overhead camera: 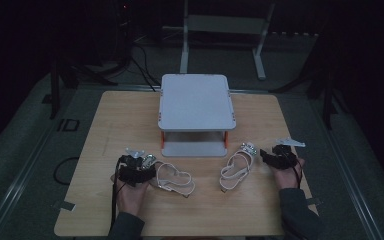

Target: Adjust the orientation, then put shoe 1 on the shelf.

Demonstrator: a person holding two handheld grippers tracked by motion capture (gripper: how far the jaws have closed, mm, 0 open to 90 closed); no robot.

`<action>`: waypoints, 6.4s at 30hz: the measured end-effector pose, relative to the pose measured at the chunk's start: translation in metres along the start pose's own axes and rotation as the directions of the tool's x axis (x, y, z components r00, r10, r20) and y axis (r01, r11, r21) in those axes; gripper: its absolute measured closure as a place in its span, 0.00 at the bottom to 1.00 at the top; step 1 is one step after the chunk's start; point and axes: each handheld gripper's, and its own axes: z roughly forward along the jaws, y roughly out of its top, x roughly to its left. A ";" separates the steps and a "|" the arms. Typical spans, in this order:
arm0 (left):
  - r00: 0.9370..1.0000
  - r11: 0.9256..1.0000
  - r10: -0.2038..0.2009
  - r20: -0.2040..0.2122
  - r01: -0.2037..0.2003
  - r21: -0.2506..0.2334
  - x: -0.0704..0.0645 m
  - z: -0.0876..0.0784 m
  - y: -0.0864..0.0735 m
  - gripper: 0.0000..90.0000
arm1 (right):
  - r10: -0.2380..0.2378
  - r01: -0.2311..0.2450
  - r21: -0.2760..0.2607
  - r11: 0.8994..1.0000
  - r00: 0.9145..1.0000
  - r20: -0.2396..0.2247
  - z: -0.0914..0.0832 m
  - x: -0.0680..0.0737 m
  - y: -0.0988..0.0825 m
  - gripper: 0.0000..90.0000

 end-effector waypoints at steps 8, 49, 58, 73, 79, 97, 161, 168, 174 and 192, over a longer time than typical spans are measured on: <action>0.995 0.997 -0.083 0.046 0.083 0.005 0.029 0.013 0.017 0.48 | 0.003 -0.003 0.008 1.000 1.000 -0.003 0.001 -0.001 -0.001 0.49; 0.999 1.000 -0.008 0.046 0.008 0.006 0.039 -0.001 0.075 0.48 | -0.018 0.018 0.032 0.999 1.000 -0.012 0.005 0.002 -0.002 0.48; 0.998 0.997 -0.054 0.019 0.053 0.064 0.028 -0.006 0.069 0.50 | -0.014 0.014 0.034 0.999 1.000 -0.013 0.005 0.002 -0.003 0.48; 0.993 0.983 -0.119 -0.004 0.118 0.139 0.049 0.007 0.065 0.69 | -0.014 0.014 0.035 0.999 1.000 -0.009 0.005 0.001 -0.003 0.48; 0.995 0.980 -0.101 0.012 0.097 0.174 0.056 0.010 0.070 0.77 | -0.011 0.011 0.033 0.999 1.000 -0.008 0.005 0.000 -0.003 0.48; 0.999 0.972 -0.034 -0.024 0.039 0.234 0.058 0.022 0.075 0.69 | -0.010 0.010 0.037 0.999 1.000 -0.009 0.006 0.000 -0.004 0.48; 0.946 0.944 -0.268 0.182 0.220 0.245 0.094 0.006 0.083 0.91 | -0.004 0.004 0.042 0.999 1.000 -0.017 0.007 0.000 -0.004 0.47; 0.951 0.952 -0.262 0.162 0.227 0.206 0.092 -0.005 0.099 0.91 | -0.004 0.004 0.041 0.999 1.000 -0.016 0.007 0.000 -0.004 0.47; 0.952 0.956 -0.258 0.164 0.227 0.187 0.089 -0.014 0.114 0.91 | -0.003 0.004 0.040 0.999 1.000 -0.016 0.007 0.000 -0.004 0.47; 0.951 0.959 -0.270 0.150 0.251 0.130 0.086 -0.033 0.152 0.91 | 0.003 -0.003 0.041 0.999 1.000 -0.013 0.007 0.000 -0.004 0.47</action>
